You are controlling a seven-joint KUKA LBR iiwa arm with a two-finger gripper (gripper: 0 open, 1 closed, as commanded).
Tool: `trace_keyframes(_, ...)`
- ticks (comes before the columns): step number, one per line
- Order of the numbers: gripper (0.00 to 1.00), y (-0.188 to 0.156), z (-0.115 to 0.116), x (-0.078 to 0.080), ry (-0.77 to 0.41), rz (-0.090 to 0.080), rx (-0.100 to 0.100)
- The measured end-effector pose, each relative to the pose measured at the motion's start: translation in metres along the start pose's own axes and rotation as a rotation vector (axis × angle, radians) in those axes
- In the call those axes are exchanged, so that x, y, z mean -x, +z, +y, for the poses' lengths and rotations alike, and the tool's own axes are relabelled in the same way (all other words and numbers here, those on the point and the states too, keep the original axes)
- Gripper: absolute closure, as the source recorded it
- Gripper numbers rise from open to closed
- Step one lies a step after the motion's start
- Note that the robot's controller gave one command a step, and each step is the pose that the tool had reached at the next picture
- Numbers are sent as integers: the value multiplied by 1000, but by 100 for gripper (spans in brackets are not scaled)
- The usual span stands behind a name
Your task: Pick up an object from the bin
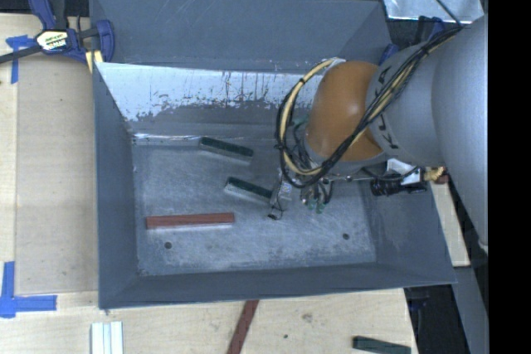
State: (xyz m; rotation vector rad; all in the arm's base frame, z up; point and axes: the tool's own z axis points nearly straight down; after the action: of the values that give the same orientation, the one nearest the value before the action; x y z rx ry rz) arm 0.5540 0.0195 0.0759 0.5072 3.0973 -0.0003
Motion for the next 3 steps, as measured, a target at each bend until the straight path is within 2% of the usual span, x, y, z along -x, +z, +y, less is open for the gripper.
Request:
trace_keyframes(1, 100, -52, -5, 3, 52, 6, -2)
trace_keyframes(2, 0, 8, -7, 14, -57, 4, 0)
trace_keyframes(3, 100, 4, -6, 16, -59, -2, 1)
